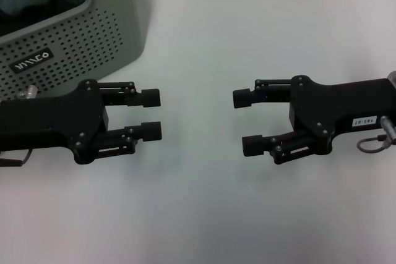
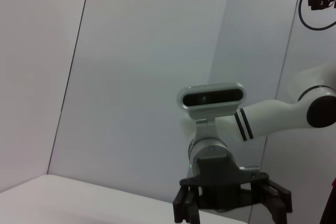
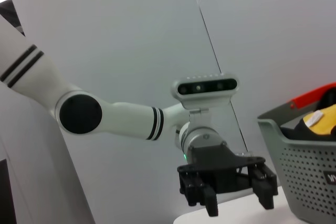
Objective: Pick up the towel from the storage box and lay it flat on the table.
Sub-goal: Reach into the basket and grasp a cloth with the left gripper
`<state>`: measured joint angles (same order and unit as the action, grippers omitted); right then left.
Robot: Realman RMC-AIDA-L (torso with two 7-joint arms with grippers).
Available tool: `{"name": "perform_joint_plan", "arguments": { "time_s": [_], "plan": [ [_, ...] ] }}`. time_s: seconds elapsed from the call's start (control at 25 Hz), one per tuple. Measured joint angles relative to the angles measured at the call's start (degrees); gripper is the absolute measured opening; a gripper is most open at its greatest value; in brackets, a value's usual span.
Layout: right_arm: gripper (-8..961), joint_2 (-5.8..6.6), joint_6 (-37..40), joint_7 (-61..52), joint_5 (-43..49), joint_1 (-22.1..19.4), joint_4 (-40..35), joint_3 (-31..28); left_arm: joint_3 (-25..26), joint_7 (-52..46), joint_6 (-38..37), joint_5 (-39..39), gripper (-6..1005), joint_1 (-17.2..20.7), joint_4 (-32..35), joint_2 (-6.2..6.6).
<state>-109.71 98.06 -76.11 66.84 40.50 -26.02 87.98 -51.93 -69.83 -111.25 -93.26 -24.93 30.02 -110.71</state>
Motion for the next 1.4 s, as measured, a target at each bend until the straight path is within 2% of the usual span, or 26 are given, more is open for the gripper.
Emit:
{"name": "perform_joint_plan", "arguments": {
  "time_s": [0.28,0.44,0.48,0.52,0.64,0.8,0.88,0.96,1.08,1.2,1.4],
  "plan": [
    [860,-0.9,-2.0,0.6,0.1,-0.7,0.0,0.0,0.4,0.7,0.1,0.0,528,0.1,0.1,-0.08],
    [860,-0.89,-2.3,0.8,0.4,-1.0,0.0,-0.3,2.0,0.7,0.1,0.3,526,0.4,0.1,-0.55],
    [860,-0.79,-2.5,0.9,0.4,-1.2,0.0,-0.6,3.4,0.7,0.1,0.4,526,0.6,0.1,-0.91],
    [860,-0.52,-3.5,1.5,0.5,-1.7,0.1,-1.3,7.5,0.1,-0.1,0.9,525,0.5,0.6,-1.69],
    [860,0.1,-7.9,3.1,0.9,-3.7,0.7,-4.3,10.1,-2.3,-0.4,2.9,524,0.3,3.0,-2.4],
    [859,-0.17,-9.8,5.6,0.9,-6.6,0.6,-8.8,10.9,-8.0,2.2,6.5,523,1.3,16.3,-5.57],
    [859,-0.68,-9.8,7.1,0.9,-8.2,0.3,-11.0,11.3,-12.1,7.5,5.6,522,1.6,26.7,-7.59],
    [859,-0.9,-9.8,7.8,0.9,-9.3,0.2,-11.8,11.3,-16.7,13.6,3.1,522,1.5,35.3,-8.51],
    [859,-1.08,-9.8,8.2,0.6,-10.4,0.2,-12.0,11.3,-22.8,23.5,-2.7,521,0.6,45.7,-8.7],
    [859,-1.53,-9.7,9.0,0.5,-11.3,0.2,-12.1,11.3,-27.7,31.5,-11.3,520,-1.0,51.2,-7.99],
    [859,-2.04,-8.7,10.5,0.5,-12.6,0.2,-13.1,13.0,-41.3,36.6,-30.1,519,-5.0,55.5,-4.91]
  ]
}}
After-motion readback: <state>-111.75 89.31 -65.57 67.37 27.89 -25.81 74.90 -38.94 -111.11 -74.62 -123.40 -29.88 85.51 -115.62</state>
